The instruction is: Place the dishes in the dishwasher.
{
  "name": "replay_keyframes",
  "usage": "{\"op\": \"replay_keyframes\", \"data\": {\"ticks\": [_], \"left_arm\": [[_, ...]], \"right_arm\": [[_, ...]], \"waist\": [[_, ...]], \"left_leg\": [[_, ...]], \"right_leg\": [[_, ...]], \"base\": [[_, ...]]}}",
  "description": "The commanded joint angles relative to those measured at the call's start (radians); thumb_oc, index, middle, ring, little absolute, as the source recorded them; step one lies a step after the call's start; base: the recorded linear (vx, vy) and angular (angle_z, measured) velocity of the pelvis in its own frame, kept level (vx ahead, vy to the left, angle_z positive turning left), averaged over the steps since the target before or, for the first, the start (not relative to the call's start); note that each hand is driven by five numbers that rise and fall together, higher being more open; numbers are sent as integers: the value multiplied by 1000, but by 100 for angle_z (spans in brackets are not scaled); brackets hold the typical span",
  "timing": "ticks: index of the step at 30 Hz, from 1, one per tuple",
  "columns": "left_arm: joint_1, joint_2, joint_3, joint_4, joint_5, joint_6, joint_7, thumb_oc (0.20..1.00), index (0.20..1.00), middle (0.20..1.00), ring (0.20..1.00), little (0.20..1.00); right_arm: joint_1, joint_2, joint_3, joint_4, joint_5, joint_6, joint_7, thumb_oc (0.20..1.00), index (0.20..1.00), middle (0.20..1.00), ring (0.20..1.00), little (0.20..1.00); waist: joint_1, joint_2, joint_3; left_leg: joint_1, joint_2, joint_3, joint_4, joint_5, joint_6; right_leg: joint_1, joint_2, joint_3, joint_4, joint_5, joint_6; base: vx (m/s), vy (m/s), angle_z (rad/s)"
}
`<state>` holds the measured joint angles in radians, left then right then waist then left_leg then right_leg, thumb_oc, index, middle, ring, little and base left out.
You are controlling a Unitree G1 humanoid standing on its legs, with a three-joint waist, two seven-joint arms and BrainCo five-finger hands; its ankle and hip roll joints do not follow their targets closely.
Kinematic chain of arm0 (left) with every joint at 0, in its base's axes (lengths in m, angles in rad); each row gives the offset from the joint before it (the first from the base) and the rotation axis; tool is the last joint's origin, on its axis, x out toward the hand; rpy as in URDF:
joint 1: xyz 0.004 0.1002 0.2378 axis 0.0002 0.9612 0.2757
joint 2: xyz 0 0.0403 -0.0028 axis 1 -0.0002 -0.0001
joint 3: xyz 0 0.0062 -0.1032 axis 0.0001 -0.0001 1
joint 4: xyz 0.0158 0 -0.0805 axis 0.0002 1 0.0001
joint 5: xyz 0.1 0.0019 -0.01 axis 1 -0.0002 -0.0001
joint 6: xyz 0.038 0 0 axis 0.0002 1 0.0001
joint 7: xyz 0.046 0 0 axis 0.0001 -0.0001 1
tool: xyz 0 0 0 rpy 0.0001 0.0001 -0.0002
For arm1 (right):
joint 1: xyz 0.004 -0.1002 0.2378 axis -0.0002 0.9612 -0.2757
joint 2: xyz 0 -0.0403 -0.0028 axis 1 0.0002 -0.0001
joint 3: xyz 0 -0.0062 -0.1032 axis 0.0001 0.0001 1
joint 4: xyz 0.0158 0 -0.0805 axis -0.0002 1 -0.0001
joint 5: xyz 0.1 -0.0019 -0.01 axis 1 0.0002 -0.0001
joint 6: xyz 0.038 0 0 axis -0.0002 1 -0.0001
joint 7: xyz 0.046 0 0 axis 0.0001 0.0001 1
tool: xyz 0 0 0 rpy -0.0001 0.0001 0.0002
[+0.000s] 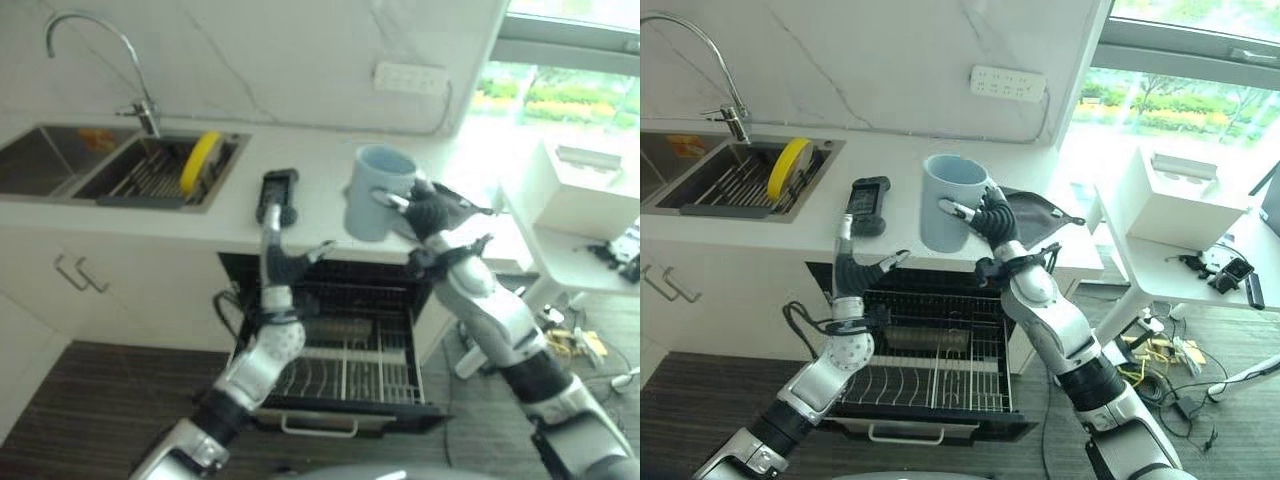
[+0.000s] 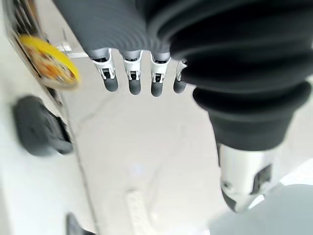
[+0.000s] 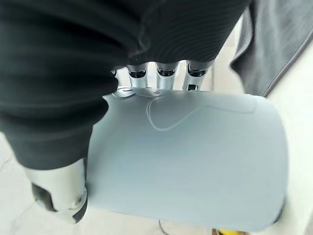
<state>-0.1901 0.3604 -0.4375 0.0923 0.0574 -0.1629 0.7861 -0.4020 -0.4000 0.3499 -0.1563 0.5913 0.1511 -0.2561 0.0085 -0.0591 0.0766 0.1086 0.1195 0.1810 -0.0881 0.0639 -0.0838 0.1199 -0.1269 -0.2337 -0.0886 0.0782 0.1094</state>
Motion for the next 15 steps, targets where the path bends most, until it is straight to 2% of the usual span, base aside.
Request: {"op": "replay_keyframes", "data": {"ticks": [1,5,7,9,12,14,15], "left_arm": [[-45,30,13,-41,-82,18,-14,1000,1000,1000,1000,1000],[2,32,58,-43,-155,84,-93,1000,1000,1000,1000,1000],[16,38,72,-50,-134,112,-134,1000,1000,1000,1000,1000],[25,59,90,-68,-123,156,-129,1000,1000,1000,1000,1000],[47,75,128,-71,-129,184,-148,1000,1000,1000,1000,1000],[75,77,156,-90,-134,192,-171,1000,1000,1000,1000,1000],[77,81,154,-89,-161,228,-211,1000,1000,1000,1000,1000]], "right_arm": [[-61,7,-73,-43,23,-114,9,200,200,200,200,200],[6,-12,-112,-59,36,-120,29,200,200,200,200,200],[34,-21,-126,-69,33,-121,45,200,200,200,200,200],[71,-32,-144,-81,47,-122,58,200,200,200,200,200],[125,-35,-164,-102,73,-121,75,200,200,200,200,200],[182,-33,-171,-129,72,-125,82,200,200,200,200,200],[195,-36,-171,-133,70,-144,85,200,200,200,200,200]], "waist": [[20,-13,7],[14,-4,11],[9,1,13],[4,8,16],[-2,15,21],[-5,19,36],[-8,20,57]], "left_leg": [[23,58,-36,1,-40,-7],[23,58,-36,1,-36,-7],[23,59,-33,1,-34,-7],[23,60,-31,1,-32,-8],[22,60,-31,1,-27,-9],[14,62,-30,1,-22,-10],[-7,63,-35,1,-15,-11]], "right_leg": [[24,-48,19,1,2,51],[23,-48,15,1,2,50],[23,-48,15,1,1,51],[21,-49,16,1,2,52],[20,-47,19,1,2,51],[12,-48,24,1,5,52],[-9,-49,34,1,11,53]], "base": [[21,19,4],[0,0,0],[0,0,0],[43,31,0],[83,23,0],[80,-2,0],[-75,-4,0]]}}
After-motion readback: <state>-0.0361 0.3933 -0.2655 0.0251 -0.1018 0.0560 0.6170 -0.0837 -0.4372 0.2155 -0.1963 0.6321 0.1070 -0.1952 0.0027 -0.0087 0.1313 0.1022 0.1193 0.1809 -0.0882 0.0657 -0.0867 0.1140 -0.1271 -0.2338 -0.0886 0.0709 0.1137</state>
